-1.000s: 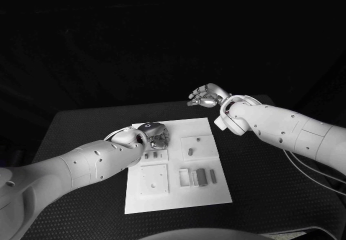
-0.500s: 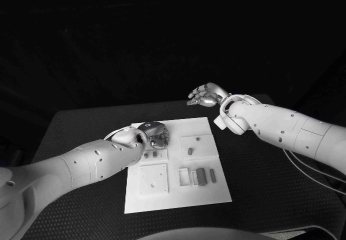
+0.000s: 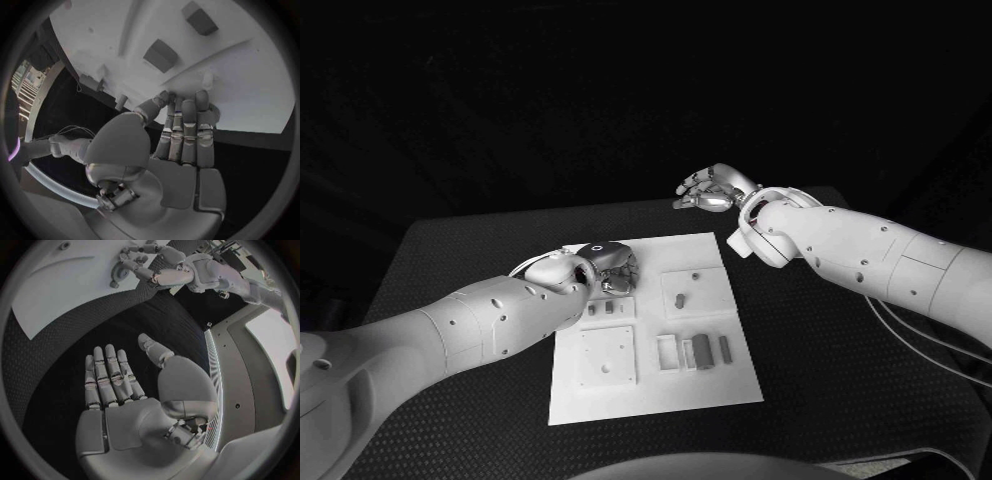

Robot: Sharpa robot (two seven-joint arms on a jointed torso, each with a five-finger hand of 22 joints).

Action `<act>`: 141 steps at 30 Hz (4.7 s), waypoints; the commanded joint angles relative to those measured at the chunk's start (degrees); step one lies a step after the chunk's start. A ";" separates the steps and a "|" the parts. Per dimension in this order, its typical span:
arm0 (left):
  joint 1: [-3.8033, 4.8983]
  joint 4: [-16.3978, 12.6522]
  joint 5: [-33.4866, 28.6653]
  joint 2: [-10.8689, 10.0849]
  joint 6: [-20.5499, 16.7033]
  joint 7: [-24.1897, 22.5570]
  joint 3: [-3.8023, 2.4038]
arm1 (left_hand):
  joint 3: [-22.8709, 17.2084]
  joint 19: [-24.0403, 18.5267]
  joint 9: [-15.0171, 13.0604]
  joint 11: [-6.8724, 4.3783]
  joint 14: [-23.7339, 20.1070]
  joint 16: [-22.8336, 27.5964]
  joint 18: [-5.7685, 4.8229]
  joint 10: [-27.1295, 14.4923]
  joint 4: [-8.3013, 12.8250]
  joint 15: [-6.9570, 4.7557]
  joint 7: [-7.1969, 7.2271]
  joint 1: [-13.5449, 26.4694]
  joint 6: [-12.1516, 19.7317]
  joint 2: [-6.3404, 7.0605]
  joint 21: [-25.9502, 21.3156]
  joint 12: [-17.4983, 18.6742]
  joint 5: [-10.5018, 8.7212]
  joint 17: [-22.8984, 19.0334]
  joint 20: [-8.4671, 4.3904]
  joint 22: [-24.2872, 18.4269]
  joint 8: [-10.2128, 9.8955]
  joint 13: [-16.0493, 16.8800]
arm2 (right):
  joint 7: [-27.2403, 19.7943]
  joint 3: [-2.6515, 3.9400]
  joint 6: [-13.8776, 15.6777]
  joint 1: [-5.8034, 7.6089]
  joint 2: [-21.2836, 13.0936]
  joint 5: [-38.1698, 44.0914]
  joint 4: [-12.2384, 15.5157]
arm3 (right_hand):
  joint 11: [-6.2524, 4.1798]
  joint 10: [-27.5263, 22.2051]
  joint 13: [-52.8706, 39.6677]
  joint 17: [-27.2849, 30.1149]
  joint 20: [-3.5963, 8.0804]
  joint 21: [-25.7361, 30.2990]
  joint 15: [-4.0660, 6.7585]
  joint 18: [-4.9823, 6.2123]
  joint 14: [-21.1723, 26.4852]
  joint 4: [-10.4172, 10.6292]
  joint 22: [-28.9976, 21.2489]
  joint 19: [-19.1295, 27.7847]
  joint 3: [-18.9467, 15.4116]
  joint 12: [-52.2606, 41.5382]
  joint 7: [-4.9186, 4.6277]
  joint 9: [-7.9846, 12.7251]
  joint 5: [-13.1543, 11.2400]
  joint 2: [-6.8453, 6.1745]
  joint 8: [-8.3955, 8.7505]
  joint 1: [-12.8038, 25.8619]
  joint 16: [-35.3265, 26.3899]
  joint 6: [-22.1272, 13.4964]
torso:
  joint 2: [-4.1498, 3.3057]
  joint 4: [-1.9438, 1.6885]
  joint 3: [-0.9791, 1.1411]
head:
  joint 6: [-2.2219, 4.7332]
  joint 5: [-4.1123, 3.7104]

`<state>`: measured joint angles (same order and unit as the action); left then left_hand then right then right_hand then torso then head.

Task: Assemble the parts on the task board

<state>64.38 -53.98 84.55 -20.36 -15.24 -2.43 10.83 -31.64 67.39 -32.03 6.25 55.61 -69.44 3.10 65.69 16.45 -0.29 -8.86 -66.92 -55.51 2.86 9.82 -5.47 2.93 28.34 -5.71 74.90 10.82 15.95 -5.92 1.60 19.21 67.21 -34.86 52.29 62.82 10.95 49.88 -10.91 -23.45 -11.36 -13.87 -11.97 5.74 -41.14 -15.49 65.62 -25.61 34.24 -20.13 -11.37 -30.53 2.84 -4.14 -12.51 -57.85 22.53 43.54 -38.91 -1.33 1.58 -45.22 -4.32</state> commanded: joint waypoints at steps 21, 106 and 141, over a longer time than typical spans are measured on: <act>-1.77 0.47 9.40 0.12 5.43 0.13 1.02 | -1.64 1.06 0.21 -0.99 1.75 -0.39 0.46 2.80 0.16 -0.72 1.01 -2.31 -2.07 0.60 1.20 -0.09 2.81 -0.10 -0.82 1.37 2.02 -0.04 | -0.62 0.01 -0.65 -0.01 0.05 -0.17 -0.02 | -0.18 0.44 0.24 0.16 -0.02 0.32 0.08 0.28 -0.30 0.09 0.11 -0.41 -0.42 0.27 -1.47 0.12 0.02 -0.10 -0.41 0.27 -0.40 -0.29 | 0.08 -0.04 0.01 | -0.33 -0.21; 0.36 -10.40 3.38 -13.10 1.68 -1.73 -4.81 | -2.96 4.56 -0.22 -2.86 5.52 -2.26 0.34 7.54 0.13 -2.63 2.52 -2.09 -5.48 -0.27 4.43 -0.08 2.96 0.51 -2.76 1.47 4.38 1.11 | -0.56 0.01 -0.64 -0.11 -0.75 -0.22 0.11 | -0.20 0.62 0.84 0.38 -0.06 0.60 0.07 0.36 -0.40 0.29 0.24 -0.47 -0.50 0.34 -1.45 0.32 0.02 -0.11 -0.52 0.39 -0.54 -0.30 | 0.06 -0.10 -0.12 | 0.06 0.71; -0.13 -10.44 5.32 -12.30 4.38 -0.66 -3.69 | -3.03 4.49 -0.19 -2.86 5.50 -2.29 0.29 7.58 0.12 -2.63 2.50 -2.04 -5.42 -0.33 4.53 0.06 3.00 0.54 -2.79 1.45 4.36 1.13 | -0.55 0.01 -0.79 -0.17 -0.98 -0.32 0.16 | -0.20 0.69 1.10 0.48 -0.10 0.73 0.06 0.39 -0.40 0.37 0.30 -0.47 -0.55 0.36 -1.46 0.41 0.02 -0.14 -0.55 0.46 -0.61 -0.33 | 0.06 0.02 0.00 | -0.03 0.85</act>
<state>64.24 -64.27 89.10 -32.74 -12.00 -3.39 7.14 -34.44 71.78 -32.13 3.28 60.71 -71.39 2.10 72.80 16.57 -2.93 -6.34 -68.98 -60.49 2.94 14.03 -5.03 5.73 28.83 -8.25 74.93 15.03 17.04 -5.95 1.60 19.01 67.06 -35.84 52.06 62.92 10.74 50.08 -9.90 -23.05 -11.36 -13.42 -11.97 5.75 -41.14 -15.17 65.83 -25.60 33.92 -20.13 -11.37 -30.21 2.84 -4.14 -12.69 -57.85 22.13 43.54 -38.85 -1.29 1.60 -45.23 -3.42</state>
